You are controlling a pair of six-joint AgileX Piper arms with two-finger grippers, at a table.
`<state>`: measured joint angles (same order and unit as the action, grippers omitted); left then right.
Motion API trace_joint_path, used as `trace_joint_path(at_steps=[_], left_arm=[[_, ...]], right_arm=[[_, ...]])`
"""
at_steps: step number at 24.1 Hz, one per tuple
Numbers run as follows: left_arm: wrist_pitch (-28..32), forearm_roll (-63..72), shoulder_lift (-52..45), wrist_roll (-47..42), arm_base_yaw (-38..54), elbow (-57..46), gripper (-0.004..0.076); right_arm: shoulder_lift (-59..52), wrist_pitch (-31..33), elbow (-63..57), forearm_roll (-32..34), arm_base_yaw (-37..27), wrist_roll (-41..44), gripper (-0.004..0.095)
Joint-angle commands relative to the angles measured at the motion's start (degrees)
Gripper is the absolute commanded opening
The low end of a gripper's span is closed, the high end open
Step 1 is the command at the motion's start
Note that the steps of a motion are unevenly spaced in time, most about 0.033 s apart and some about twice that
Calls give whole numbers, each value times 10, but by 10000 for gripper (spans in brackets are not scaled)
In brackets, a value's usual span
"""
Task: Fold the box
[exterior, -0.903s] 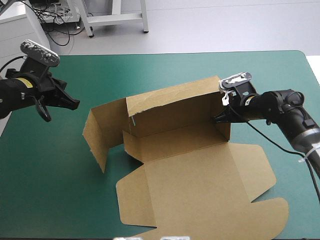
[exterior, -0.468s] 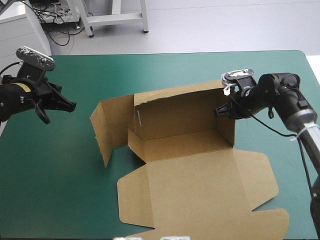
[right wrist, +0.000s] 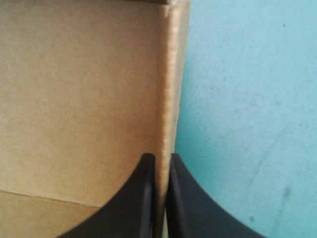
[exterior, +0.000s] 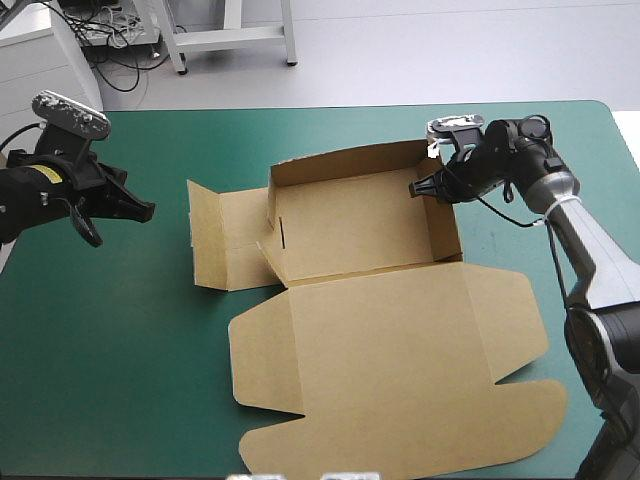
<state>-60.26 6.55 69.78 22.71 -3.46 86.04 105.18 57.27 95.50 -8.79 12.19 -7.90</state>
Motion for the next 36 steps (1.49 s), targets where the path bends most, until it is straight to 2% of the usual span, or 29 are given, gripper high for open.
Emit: trace_joint_path(at_steps=[1, 5, 6, 7, 8, 10, 17, 26, 30, 33, 35, 36], left_arm=[[25, 23, -15, -6, -1, 12, -6], [24, 23, -15, -6, -1, 12, -6], [25, 23, -15, -6, -1, 12, -6], [25, 23, -15, -6, -1, 12, -6], [26, 23, -15, -13, -1, 12, -6], [29, 20, -15, -15, -1, 12, -6], [71, 14, -15, -16, -1, -32, -6], [87, 17, -15, -16, -1, -38, -6], [88, 17, -15, -16, -1, -38, -6], [88, 17, -15, -16, -1, -38, -6], [88, 17, -15, -16, -1, -38, -6], [88, 17, -15, -16, -1, -38, -6]], right_arm=[[-1, 34, 32, -2, -2, -15, 133], [-3, 52, 63, -2, -3, -22, 423], [-3, 71, 79, -2, -3, -29, 526], [-3, 85, 90, -2, -3, -34, 589], [-3, 125, 115, 3, -3, -37, 697], [-4, 143, 138, 15, -3, -30, 747], [-30, 142, 142, 16, -3, -19, 748], [42, 142, 142, 17, -3, -22, 747], [83, 115, 142, 17, -3, -24, 733], [95, 102, 142, 15, -3, -21, 647], [99, 95, 142, 15, -3, -21, 489], [100, 89, 142, 15, -3, -21, 340]])
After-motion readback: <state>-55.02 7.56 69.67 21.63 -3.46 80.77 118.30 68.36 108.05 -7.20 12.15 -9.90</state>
